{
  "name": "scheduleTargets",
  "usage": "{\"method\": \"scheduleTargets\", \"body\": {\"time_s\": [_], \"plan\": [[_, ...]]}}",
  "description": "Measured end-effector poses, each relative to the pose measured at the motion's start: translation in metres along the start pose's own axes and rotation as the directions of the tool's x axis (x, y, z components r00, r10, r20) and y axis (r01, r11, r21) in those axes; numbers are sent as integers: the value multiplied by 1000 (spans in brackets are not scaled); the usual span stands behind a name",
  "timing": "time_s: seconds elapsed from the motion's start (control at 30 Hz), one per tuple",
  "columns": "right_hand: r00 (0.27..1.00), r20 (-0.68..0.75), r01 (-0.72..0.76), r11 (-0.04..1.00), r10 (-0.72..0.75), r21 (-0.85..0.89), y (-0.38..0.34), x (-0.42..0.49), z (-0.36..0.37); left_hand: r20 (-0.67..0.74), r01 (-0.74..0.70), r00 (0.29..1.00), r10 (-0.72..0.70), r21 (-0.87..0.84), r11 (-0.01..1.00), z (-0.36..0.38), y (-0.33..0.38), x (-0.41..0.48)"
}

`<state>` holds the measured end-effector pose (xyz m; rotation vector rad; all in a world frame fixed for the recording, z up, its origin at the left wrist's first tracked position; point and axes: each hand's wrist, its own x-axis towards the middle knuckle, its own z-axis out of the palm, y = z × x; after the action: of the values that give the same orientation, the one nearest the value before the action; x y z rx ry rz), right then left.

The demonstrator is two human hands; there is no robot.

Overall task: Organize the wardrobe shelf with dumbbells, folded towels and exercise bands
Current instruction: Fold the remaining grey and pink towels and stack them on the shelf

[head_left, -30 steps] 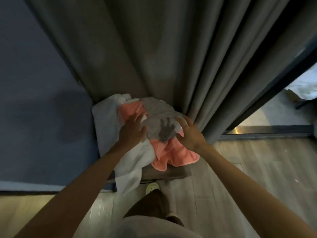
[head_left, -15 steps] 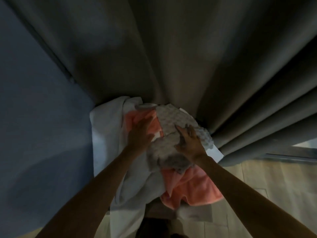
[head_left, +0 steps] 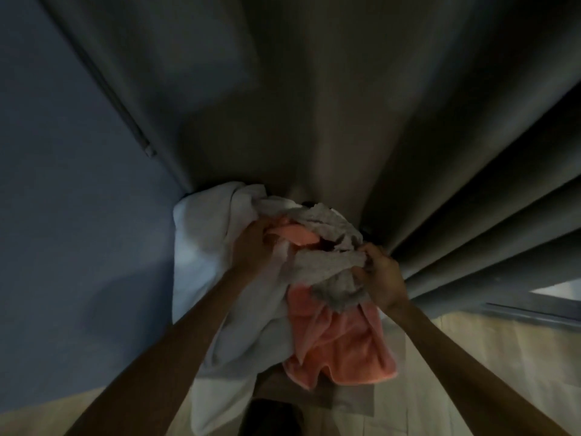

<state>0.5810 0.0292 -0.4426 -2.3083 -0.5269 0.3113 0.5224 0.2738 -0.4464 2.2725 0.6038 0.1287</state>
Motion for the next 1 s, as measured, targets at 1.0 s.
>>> {"method": "scheduleTargets", "body": {"time_s": [1.0], "plan": [[447,180,795,482,-876,369,-271,-219,-43,-656,-276,754,-32,-362,890,-254,141,-395]]}}
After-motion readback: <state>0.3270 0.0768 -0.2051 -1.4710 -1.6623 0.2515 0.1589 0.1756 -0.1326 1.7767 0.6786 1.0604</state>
